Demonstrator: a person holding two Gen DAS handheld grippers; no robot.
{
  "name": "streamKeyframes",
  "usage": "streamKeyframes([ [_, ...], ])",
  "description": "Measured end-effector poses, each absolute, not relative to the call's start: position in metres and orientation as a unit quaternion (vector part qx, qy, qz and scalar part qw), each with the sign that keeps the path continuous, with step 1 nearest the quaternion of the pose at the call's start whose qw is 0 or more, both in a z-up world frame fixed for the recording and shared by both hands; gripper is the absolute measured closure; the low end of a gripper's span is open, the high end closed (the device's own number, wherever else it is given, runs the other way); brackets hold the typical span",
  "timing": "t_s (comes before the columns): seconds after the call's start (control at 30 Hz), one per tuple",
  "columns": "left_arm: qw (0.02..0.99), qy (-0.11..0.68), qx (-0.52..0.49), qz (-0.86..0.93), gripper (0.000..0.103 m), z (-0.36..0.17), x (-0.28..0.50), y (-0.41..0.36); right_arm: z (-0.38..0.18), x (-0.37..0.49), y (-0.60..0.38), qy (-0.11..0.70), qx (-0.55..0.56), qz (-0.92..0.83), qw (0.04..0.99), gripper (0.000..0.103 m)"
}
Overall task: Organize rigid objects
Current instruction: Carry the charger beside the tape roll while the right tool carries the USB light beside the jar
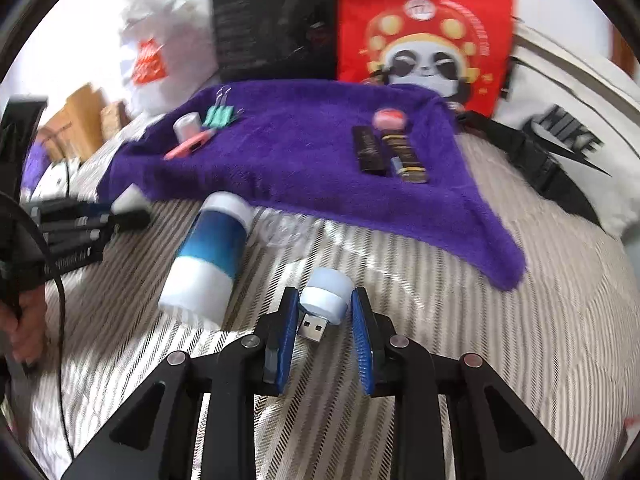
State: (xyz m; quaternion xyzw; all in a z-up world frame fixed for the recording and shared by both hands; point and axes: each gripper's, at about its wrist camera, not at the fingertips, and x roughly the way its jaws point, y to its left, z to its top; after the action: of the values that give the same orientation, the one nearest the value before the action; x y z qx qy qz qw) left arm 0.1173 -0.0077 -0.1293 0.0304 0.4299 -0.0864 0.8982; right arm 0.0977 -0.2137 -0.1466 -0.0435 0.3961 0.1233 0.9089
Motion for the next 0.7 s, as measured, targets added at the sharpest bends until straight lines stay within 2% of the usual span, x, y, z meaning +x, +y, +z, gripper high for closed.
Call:
streamKeyframes([
  [0.13,0.898,0.429,0.015,-0.094,0.077,-0.121,0.111,-0.007,-0.123,0.09,-0.221,0.388,-0.015,0.125,0.913,0.076],
  [0.3,0.901,0.422,0.013,-0.099,0.077,-0.105,0.106,-0.007,-0.101,0.088,-0.22,0.376,-0.03,0.125,0.918,0.076],
  [0.7,0.911,0.399,-0.003,-0.102,0.077,-0.077,0.118,0.008,-0.093,0.099,-0.217,0.369,-0.016,0.151,0.917,0.076],
])
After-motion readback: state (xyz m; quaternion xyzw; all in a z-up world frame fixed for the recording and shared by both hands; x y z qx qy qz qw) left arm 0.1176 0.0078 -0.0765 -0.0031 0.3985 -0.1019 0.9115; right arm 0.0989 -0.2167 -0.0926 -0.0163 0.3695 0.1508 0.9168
